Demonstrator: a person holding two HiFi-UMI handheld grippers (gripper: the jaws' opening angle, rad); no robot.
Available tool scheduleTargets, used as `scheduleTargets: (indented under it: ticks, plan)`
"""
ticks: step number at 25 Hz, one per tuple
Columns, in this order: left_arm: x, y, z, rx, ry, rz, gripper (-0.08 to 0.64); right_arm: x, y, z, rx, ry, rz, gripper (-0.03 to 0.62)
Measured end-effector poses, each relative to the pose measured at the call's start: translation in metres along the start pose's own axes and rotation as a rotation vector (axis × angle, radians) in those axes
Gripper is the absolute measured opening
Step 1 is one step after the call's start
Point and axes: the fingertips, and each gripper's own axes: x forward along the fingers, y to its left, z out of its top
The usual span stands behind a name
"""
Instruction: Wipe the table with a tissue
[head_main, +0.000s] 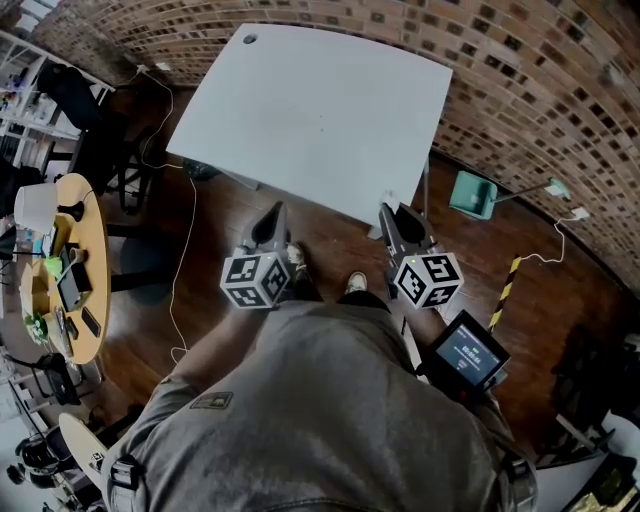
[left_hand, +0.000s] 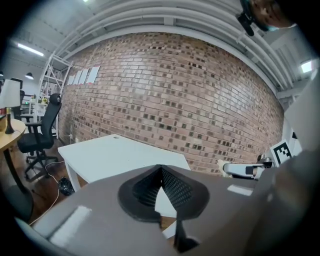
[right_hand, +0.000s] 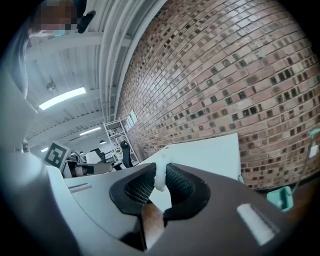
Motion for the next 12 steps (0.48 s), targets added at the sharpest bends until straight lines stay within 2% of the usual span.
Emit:
scheduleTargets:
  ticks: [6,12]
  plan:
    - [0.025,0.029,0.007,-0.018,0.002,-0.008,0.002,0.037,-0.002,-0.003,-0.015,0.033,-0.018,0.071]
    - [0.061,0.074,0.013,-0.05,0.039,-0.048,0.002,0.085,-0.002,-0.008,-0.01,0.07,-0.09,0.071]
